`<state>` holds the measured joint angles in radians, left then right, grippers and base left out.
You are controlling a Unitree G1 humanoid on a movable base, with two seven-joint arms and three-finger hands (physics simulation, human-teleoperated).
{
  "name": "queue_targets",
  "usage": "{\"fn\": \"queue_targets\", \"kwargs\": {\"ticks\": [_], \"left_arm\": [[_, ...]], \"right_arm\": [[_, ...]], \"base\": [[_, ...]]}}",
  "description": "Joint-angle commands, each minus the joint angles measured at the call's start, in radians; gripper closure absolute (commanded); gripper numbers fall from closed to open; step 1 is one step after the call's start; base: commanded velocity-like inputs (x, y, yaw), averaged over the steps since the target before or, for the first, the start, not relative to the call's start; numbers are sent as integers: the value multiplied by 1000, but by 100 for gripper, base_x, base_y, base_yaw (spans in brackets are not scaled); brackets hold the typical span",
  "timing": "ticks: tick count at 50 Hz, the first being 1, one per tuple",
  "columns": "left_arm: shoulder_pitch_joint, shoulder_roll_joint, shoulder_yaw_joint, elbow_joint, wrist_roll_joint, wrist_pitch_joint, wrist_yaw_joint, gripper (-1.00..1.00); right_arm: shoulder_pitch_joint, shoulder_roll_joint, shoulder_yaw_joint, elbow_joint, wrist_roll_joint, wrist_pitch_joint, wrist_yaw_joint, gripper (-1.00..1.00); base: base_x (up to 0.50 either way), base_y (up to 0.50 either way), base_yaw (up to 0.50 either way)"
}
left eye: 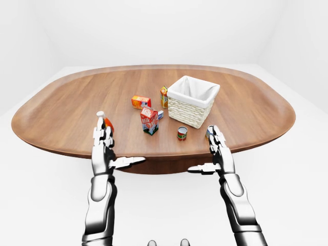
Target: Pick up the alphabet soup, and put it in the basket.
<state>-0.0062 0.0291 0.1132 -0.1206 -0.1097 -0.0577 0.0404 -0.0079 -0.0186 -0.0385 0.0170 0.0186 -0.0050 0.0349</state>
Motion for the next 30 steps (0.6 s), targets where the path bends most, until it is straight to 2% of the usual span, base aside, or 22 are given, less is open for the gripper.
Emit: {"fn": "queue_targets", "kwargs": {"ticks": [1, 2, 3, 6, 8, 12, 13, 14, 15, 16, 17, 19, 20, 26, 27, 30], "left_arm": [[-17, 21, 67, -69, -97, 45, 23, -100], [-24, 26, 74, -73, -103, 52, 28, -100], [-30, 29, 77, -63, -101, 48, 31, -100], [-30, 33, 82, -80, -111, 61, 34, -100], [-27, 36, 82, -103, -99, 67, 40, -100], [-30, 43, 100, -140, -111, 95, 38, -100], [-33, 45, 103, -138, -113, 94, 36, -100], [-39, 48, 112, -135, -120, 93, 37, -100], [-44, 52, 118, -137, -130, 103, 35, -100], [-48, 57, 121, -135, -132, 106, 33, -100], [-51, 61, 126, -134, -132, 106, 32, -100], [-58, 67, 140, -139, -143, 109, 35, -100], [-69, 76, 156, -126, -137, 90, 46, -100], [-96, 112, 197, -97, -189, 95, 48, -100], [-101, 119, 205, -93, -194, 95, 50, -100], [-109, 136, 228, -98, -217, 101, 61, -100]], "right_arm": [[-6, -1, -3, 20, 7, -12, 0, -100], [-8, -2, -4, 25, 7, -15, 1, -100], [-10, -3, -6, 35, 8, -22, 1, -100], [1, 0, 0, -3, 7, 6, -3, -100], [3, 1, 1, -6, 5, 7, -3, -100], [2, 1, -1, -4, 9, 7, -2, -100], [4, 1, -1, -8, 10, 8, -3, -100], [4, 2, -1, -9, 11, 8, -3, -100], [4, 2, -3, -7, 16, 2, -1, -100], [0, 1, -5, 11, 21, -15, 4, -100], [0, 1, -4, 1, 20, -4, 1, -100], [3, 1, -3, -8, 21, 0, 2, -100], [3, 2, -4, -6, 23, -4, 2, -100], [2, 1, -6, 0, 28, -9, -1, -100], [4, 1, -5, -10, 27, -1, -3, -100], [-1, 0, -7, 10, 31, -17, 2, -100]], "base": [[0, 0, 0], [0, 0, 0], [0, 0, 0], [0, 0, 0], [0, 0, 0], [0, 0, 0], [0, 0, 0], [0, 0, 0], [0, 0, 0], [0, 0, 0], [0, 0, 0], [0, 0, 0], [0, 0, 0], [0, 0, 0], [0, 0, 0], [0, 0, 0]]}}
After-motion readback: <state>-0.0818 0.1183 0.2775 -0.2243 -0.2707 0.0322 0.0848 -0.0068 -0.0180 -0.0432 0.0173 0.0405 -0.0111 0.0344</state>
